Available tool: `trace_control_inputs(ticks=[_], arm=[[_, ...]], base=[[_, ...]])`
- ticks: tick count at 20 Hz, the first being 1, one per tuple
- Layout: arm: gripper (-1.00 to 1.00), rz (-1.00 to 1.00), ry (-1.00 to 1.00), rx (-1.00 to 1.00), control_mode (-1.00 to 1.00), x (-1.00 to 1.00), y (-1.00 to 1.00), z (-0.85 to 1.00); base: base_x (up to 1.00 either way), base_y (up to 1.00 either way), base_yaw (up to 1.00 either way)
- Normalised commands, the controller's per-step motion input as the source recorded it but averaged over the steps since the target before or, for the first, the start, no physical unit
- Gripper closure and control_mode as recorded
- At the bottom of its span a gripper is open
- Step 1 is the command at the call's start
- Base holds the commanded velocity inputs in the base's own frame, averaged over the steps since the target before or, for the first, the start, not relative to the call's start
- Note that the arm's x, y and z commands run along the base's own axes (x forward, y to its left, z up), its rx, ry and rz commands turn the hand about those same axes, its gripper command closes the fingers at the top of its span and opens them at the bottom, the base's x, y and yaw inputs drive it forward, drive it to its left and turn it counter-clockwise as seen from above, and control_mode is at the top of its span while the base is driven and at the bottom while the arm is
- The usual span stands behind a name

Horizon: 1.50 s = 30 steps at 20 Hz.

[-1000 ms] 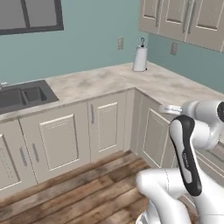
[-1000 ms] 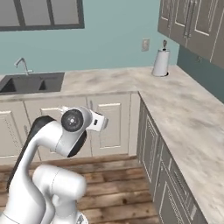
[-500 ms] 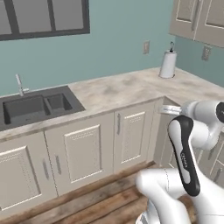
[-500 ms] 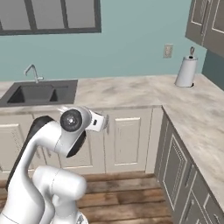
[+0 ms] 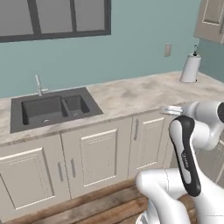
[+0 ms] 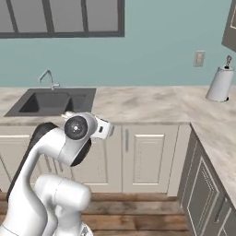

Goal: Move the glass cup from next to the sink to the open cabinet. Then, move the bowl with the lime to the fridge to clear the area for faucet cleaning.

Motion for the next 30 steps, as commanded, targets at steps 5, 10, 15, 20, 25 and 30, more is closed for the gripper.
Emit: trace_control_inputs(ticks=[5, 10, 15, 20, 25, 30], arm=[[-1.00, 0.00, 0.00, 0.00, 1.00, 0.00, 0.00, 0.00], [-1.00, 0.00, 0.00, 0.00, 1.00, 0.00, 0.00, 0.00], [-1.00, 0.00, 0.00, 0.00, 1.00, 0.00, 0.00, 0.00], [-1.00, 0.00, 0.00, 0.00, 1.00, 0.00, 0.00, 0.00], [-1.00, 0.00, 0.00, 0.00, 1.00, 0.00, 0.00, 0.00], [-1.00, 0.00, 0.00, 0.00, 1.00, 0.00, 0.00, 0.00]], base=[[1.00, 0.22, 0.34], [0.90, 0.89, 0.28], [0.12, 1.00, 0.07], [0.00, 1.00, 0.00], [0.20, 1.00, 0.00], [0.51, 1.00, -0.01]])
